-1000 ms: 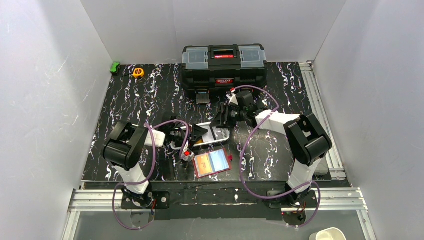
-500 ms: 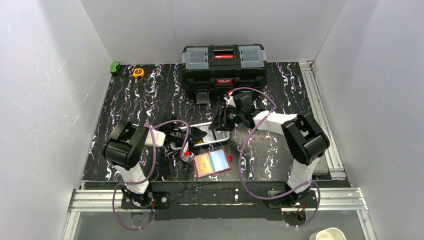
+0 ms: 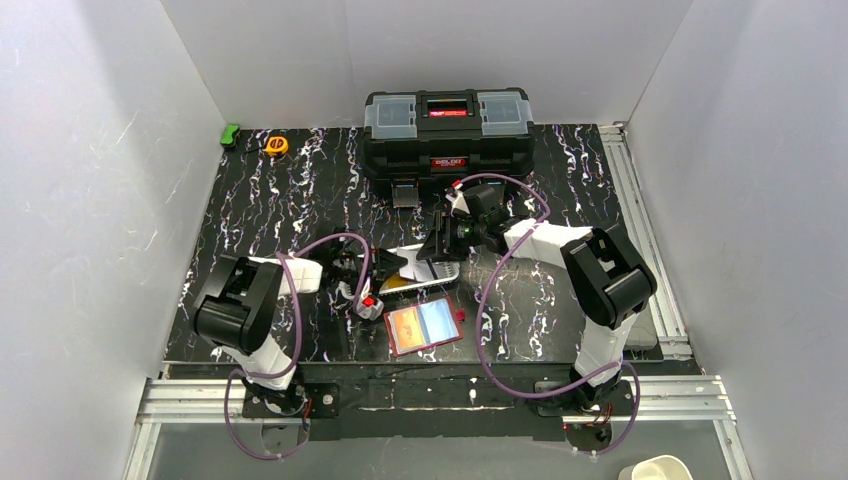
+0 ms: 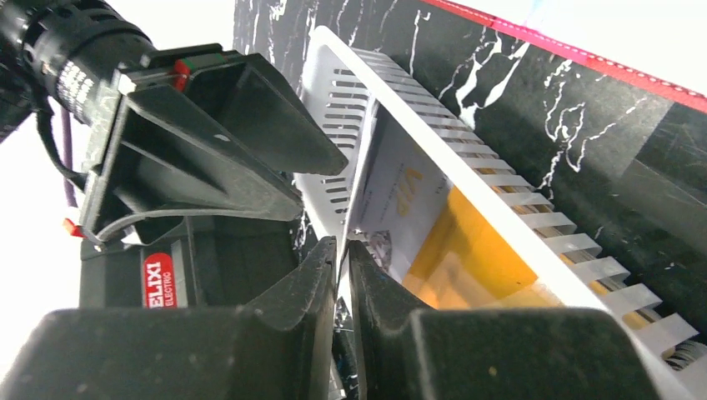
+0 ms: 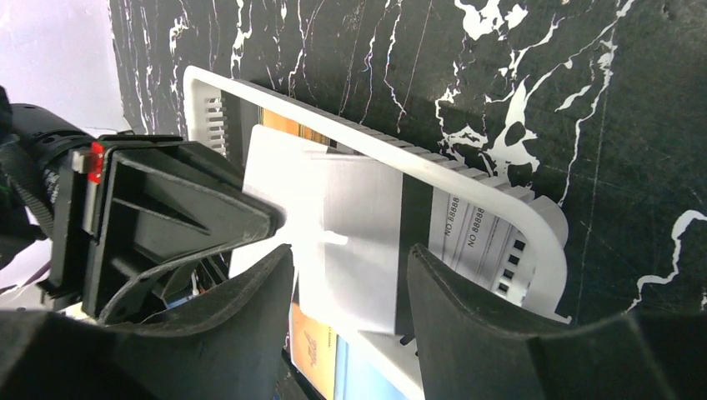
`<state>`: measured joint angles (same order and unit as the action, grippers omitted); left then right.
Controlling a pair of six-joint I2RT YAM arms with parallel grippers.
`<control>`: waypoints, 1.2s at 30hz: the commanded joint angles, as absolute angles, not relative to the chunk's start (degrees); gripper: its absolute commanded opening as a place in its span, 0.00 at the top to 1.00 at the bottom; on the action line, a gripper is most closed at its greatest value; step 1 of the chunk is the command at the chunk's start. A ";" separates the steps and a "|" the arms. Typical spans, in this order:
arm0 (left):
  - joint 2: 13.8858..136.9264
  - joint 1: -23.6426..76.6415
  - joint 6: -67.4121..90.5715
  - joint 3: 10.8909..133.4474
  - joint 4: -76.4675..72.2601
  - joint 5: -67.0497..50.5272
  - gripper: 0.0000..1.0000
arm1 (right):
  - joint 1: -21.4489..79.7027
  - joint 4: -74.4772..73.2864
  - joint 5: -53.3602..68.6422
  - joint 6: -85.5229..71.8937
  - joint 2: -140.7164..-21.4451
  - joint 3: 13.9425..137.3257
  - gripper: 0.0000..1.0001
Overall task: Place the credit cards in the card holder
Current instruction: Pick up the credit card from the storage box.
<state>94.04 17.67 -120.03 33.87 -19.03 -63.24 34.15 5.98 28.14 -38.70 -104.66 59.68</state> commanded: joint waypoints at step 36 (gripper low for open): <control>70.19 16.37 -154.91 31.38 -6.65 -66.89 1.00 | 30.89 31.44 52.40 -59.85 -99.31 57.52 0.35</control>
<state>72.20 16.56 -120.07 32.18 -8.54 -63.59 29.78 23.40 48.25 -54.50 -98.17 57.41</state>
